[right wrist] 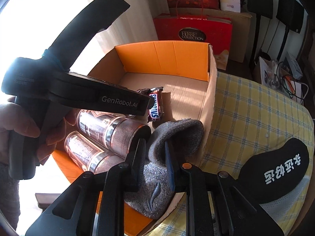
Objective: Organize objects
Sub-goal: 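Open the right gripper to drop the dark grey sock into the box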
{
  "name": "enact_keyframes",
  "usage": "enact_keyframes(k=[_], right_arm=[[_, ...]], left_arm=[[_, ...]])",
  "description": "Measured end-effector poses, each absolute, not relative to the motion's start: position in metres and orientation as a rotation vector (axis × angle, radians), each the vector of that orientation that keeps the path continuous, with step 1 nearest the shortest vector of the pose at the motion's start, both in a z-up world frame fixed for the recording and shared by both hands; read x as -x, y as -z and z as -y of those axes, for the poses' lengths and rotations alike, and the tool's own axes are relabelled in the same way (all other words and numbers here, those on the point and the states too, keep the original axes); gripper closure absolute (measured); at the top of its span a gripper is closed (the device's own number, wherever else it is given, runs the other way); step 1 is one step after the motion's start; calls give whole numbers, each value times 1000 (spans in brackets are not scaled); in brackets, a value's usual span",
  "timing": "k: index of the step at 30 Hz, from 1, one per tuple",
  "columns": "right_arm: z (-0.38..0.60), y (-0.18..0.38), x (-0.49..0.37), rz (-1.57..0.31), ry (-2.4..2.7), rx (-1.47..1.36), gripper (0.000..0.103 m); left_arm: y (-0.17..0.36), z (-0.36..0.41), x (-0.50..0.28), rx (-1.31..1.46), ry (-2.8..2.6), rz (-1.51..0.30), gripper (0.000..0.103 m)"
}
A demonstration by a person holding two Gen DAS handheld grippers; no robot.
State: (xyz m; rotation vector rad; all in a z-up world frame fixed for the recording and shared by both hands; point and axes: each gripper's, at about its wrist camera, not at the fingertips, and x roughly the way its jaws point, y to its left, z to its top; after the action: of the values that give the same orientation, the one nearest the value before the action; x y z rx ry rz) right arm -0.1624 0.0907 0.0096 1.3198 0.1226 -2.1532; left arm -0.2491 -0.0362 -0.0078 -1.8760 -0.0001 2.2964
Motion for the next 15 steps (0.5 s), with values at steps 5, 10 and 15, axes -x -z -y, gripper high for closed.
enact_keyframes(k=[5,10,15], right_arm=[[-96,-12,161,-83,2191,-1291,97],[-113,-31,166,58,2276,-1222,99],[-115,-45,178,121,2301,-1207,97]], left_arm=[[12,32,259,1877,-2201,136,51],[17,41,261,1883,-2111,328,51],[14,38,260,1881,-2118,312,51]])
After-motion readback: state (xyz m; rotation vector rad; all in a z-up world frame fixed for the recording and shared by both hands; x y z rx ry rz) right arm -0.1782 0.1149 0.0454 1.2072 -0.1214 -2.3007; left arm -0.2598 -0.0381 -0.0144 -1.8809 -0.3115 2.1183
